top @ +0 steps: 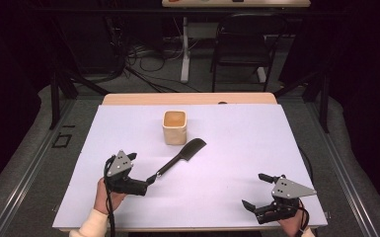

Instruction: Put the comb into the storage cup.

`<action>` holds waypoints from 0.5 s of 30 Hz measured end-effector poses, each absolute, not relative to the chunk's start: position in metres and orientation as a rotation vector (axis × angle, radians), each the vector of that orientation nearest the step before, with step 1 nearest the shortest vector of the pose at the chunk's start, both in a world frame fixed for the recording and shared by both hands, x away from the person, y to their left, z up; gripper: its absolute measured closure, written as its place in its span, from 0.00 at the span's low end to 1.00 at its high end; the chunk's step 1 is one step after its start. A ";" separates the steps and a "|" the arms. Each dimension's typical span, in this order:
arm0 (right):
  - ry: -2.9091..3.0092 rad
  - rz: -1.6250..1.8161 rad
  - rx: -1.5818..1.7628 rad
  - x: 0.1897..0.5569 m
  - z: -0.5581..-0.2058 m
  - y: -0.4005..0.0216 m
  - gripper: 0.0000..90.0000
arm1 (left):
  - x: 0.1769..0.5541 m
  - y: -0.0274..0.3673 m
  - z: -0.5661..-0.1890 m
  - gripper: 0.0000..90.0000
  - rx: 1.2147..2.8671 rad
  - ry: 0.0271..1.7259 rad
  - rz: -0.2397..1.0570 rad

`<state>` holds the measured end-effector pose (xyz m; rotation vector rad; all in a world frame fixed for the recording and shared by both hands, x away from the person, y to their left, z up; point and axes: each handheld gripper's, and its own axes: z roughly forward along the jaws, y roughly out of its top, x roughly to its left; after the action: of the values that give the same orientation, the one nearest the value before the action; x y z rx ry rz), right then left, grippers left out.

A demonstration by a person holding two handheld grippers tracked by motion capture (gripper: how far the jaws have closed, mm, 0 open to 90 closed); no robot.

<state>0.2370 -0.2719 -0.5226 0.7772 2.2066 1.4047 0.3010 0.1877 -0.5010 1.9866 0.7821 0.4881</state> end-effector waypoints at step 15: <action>2.212 1.400 0.784 0.236 -0.523 -0.272 0.00 | 0.314 0.161 -0.499 0.00 2.098 0.799 0.486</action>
<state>0.2357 -0.2722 -0.5231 0.7842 2.2121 1.4000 0.3144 0.1609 -0.4994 2.0978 0.7986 0.4863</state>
